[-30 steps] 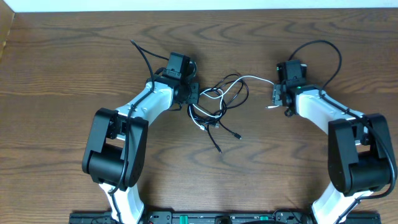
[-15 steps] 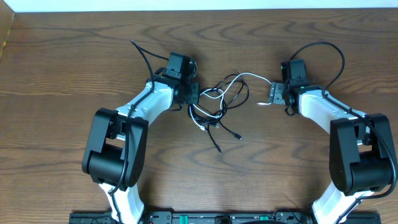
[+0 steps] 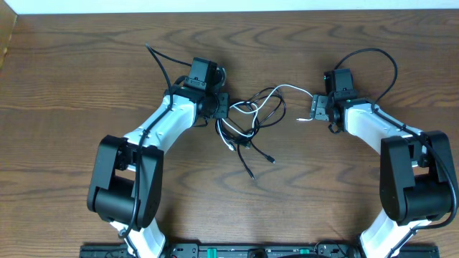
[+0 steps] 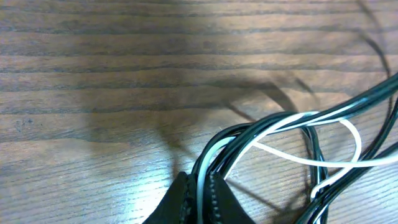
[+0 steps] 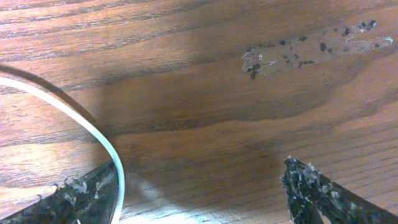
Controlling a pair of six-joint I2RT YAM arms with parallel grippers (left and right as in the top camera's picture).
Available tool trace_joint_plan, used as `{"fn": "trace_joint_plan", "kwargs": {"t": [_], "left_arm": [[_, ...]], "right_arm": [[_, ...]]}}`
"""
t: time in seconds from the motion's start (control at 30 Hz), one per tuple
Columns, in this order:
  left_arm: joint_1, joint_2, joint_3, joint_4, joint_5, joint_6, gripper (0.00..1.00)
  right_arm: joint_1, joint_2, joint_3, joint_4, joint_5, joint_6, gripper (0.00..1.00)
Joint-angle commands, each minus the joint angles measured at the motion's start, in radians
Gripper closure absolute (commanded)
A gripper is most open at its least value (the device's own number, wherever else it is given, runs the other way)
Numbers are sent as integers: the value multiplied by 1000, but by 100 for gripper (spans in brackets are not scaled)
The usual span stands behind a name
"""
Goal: Untangle cables
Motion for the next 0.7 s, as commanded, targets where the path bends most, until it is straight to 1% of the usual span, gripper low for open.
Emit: {"fn": "trace_joint_plan", "kwargs": {"t": [0.0,0.17,0.2,0.27,0.3,0.33,0.43,0.47,0.53,0.67], "left_arm": [[4,-12,-6,-5,13,14,86],[-6,-12,-6,-4,13,14,86],[-9,-12,-6,-4,12,14,85],[-15,-12,-6,-4,11,14,83],[-16,-12,-6,-4,8,14,83],[-16,-12,-6,-3,5,14,79],[-16,-12,-6,-4,-50,10,79],[-16,-12,-6,-4,-97,1,79],[-16,-12,-6,-6,-132,-23,79],[-16,-12,-6,-9,-149,-43,76]], "right_arm": [[2,39,-40,-22,-29,-5,18],[2,39,-40,-21,-29,-5,17],[2,39,-40,-21,-29,-6,15],[2,39,-40,-22,-29,-6,8],[2,39,-40,-22,-29,-6,2],[2,39,-40,-22,-29,-6,1],[1,39,-40,-22,-29,-6,1],[1,39,-40,-22,-29,-6,1],[2,39,-40,-22,-29,-6,1],[2,39,-40,-22,-29,-6,1]]}}
